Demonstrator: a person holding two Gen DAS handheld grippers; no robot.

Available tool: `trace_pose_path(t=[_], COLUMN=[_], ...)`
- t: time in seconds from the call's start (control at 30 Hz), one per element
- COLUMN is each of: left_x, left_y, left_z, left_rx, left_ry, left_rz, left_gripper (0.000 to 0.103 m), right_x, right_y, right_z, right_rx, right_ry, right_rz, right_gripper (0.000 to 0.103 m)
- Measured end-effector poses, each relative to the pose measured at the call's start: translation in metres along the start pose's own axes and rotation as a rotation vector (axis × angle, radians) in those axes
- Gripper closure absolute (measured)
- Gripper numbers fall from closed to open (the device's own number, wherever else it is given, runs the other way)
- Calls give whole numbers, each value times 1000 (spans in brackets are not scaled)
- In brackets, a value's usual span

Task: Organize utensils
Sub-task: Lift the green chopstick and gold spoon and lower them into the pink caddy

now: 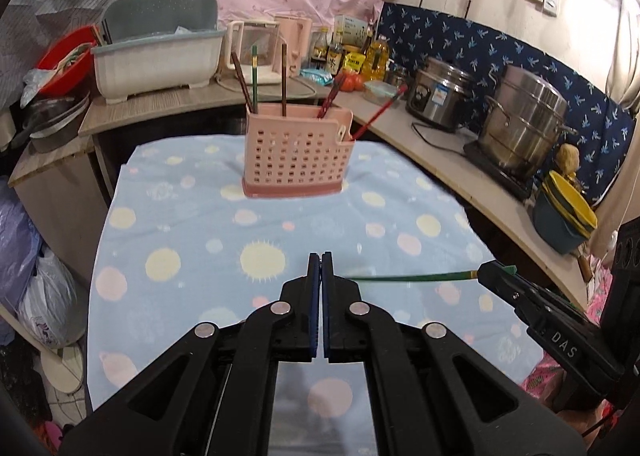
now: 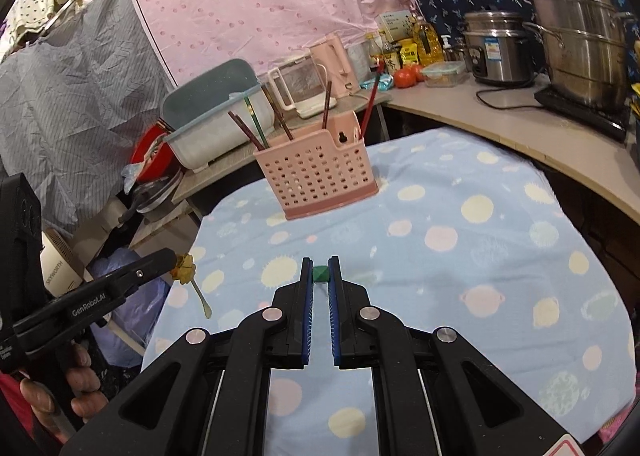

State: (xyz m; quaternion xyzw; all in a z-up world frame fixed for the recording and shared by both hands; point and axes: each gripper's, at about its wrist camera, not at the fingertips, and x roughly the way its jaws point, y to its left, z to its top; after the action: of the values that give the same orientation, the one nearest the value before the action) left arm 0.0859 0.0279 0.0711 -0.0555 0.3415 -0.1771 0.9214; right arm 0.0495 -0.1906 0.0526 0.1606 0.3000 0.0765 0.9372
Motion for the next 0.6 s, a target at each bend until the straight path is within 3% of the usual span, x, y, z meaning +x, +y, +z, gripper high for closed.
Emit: trace_pose_path(t=[0.4,0.6], left_x=[12,21], left_y=[1,8], left_z=[93,149], left_rx=[28,28], left_ry=[-113,-168], left_rz=[-10,-8], left_gripper=[103,103], right_x=[23,37], right_y=[20,32], right_z=[88,151], right_rx=[-76,-85], right_ry=[-105,-179], right_rz=[6,30], right_gripper=[96,96])
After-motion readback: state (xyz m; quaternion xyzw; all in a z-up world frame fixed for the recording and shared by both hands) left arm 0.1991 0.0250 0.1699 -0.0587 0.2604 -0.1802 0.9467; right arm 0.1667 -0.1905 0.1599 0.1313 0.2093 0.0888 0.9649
